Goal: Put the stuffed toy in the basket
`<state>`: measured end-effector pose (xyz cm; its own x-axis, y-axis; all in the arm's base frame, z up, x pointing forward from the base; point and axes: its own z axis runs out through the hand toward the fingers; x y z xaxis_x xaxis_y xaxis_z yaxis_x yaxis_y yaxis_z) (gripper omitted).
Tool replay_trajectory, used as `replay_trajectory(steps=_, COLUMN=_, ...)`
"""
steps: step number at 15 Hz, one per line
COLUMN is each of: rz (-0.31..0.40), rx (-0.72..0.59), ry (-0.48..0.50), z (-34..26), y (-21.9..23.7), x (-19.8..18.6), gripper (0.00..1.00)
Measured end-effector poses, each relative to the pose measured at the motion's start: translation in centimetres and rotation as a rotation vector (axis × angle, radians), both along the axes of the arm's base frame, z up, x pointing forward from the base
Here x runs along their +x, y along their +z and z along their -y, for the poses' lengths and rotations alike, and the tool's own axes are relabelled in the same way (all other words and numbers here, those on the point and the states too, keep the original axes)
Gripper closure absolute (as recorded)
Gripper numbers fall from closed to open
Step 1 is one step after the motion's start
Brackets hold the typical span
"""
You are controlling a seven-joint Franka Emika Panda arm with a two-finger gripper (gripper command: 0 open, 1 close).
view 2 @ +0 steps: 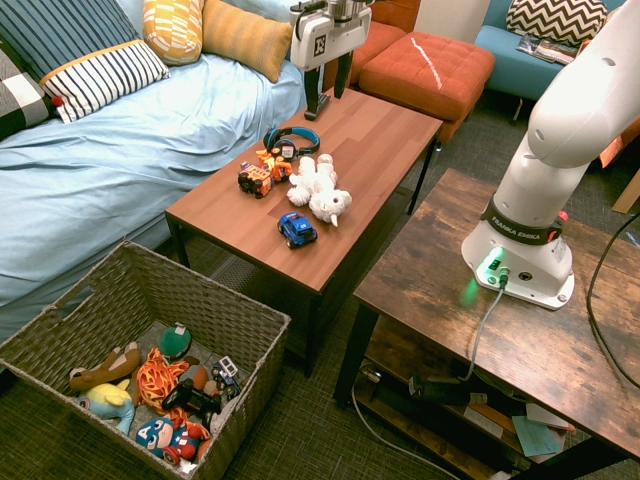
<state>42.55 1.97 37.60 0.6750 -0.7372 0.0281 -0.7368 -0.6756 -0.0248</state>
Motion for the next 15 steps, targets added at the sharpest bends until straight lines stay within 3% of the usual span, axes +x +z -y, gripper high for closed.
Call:
replay_trajectory(steps=6, rz=-0.023, rx=0.017, ry=-0.08, z=1.7, y=-1.9, x=0.5, gripper=0.0)
replay_trajectory(steps=15, rz=-0.157, rx=0.1, ry=-0.391, z=4.0, y=-14.6, x=2.3, gripper=0.0)
